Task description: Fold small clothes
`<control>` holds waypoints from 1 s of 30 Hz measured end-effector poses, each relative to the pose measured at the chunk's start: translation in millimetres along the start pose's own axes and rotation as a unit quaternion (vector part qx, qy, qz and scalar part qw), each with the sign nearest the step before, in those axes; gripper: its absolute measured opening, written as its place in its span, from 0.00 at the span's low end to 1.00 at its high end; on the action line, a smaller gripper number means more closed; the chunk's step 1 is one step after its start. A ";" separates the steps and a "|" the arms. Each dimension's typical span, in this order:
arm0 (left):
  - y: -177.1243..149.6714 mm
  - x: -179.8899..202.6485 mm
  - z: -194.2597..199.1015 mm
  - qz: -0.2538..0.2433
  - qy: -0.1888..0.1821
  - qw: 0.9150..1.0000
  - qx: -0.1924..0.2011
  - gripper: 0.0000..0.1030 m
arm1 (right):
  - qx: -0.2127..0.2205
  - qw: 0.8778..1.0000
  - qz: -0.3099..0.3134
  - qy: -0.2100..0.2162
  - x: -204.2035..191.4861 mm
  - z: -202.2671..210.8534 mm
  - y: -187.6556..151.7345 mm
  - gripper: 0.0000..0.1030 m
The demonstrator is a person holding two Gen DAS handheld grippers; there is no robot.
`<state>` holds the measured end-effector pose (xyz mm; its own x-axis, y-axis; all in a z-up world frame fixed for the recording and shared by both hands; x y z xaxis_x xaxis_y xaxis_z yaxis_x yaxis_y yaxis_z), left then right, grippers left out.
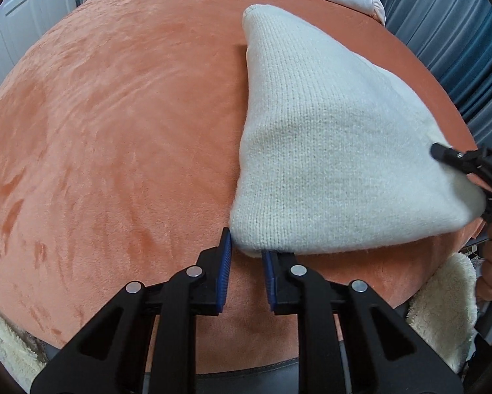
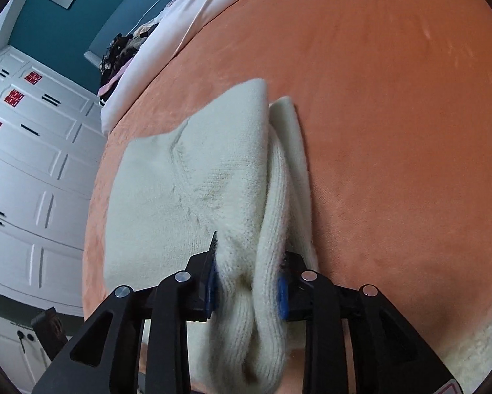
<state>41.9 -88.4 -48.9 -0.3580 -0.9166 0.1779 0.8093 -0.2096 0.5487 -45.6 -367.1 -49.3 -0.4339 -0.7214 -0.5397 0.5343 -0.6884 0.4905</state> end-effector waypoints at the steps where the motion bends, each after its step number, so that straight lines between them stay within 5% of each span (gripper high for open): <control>1: -0.2 0.2 0.2 0.001 0.000 1.000 0.000 0.17 | 0.015 1.000 0.017 -0.015 -8.0 9.4 1.9 0.30; 4: -1.1 0.4 0.4 0.006 0.005 1.000 0.000 0.18 | 0.088 0.986 0.118 -0.079 -54.4 36.9 14.7 0.31; 6: -0.9 -0.3 0.5 0.008 0.004 1.000 0.000 0.18 | 0.101 0.980 0.163 -0.052 -92.9 39.5 24.3 0.31; 9: -1.6 -1.3 1.9 0.012 0.003 1.000 -0.003 0.18 | 0.068 0.977 0.197 0.034 -139.6 22.3 28.5 0.11; 11: -1.6 -2.9 2.9 0.013 0.004 1.000 -0.004 0.19 | 0.024 0.973 0.222 0.062 -167.6 -7.5 20.5 0.06; 14: -2.8 -1.0 3.4 0.009 0.008 1.000 -0.009 0.19 | -0.093 0.964 0.246 0.041 -162.6 -74.3 -17.6 0.04; 17: -3.0 -1.9 2.0 0.008 0.013 1.000 -0.015 0.19 | -0.081 0.958 0.274 0.035 -146.0 -100.0 -35.3 0.02; 19: -2.0 -1.7 3.8 0.004 0.012 1.000 -0.013 0.19 | -0.096 0.971 0.215 0.039 -142.3 -88.1 -18.7 0.02; 21: -2.5 -0.8 4.0 -0.002 0.016 1.000 -0.011 0.19 | -0.062 0.978 0.198 0.027 -134.3 -57.4 -2.1 0.11; 25: -2.9 -0.3 3.0 -0.002 0.019 1.000 -0.009 0.19 | 0.027 0.988 0.154 -0.007 -86.8 12.1 15.7 0.53; 30: -5.1 4.5 3.5 -0.006 0.023 1.000 -0.007 0.19 | 0.012 0.996 0.065 -0.066 -5.6 27.7 5.1 0.55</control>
<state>34.6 -90.3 -48.1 -0.3460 -0.9287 0.1334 0.8120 -0.2251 0.5386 -60.6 -368.7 -24.8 -0.4546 -0.8067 -0.3777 0.5758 -0.5896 0.5664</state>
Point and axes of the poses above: each gripper's, at about its wrist camera, not at the fingertips, and z roughly against the way its jaws point, x to its right, y to its top, the point moved 3 cm from there along -z, roughly the way its jaws point, and after that the axes turned 10 degrees about x, right-handed, at the moved point
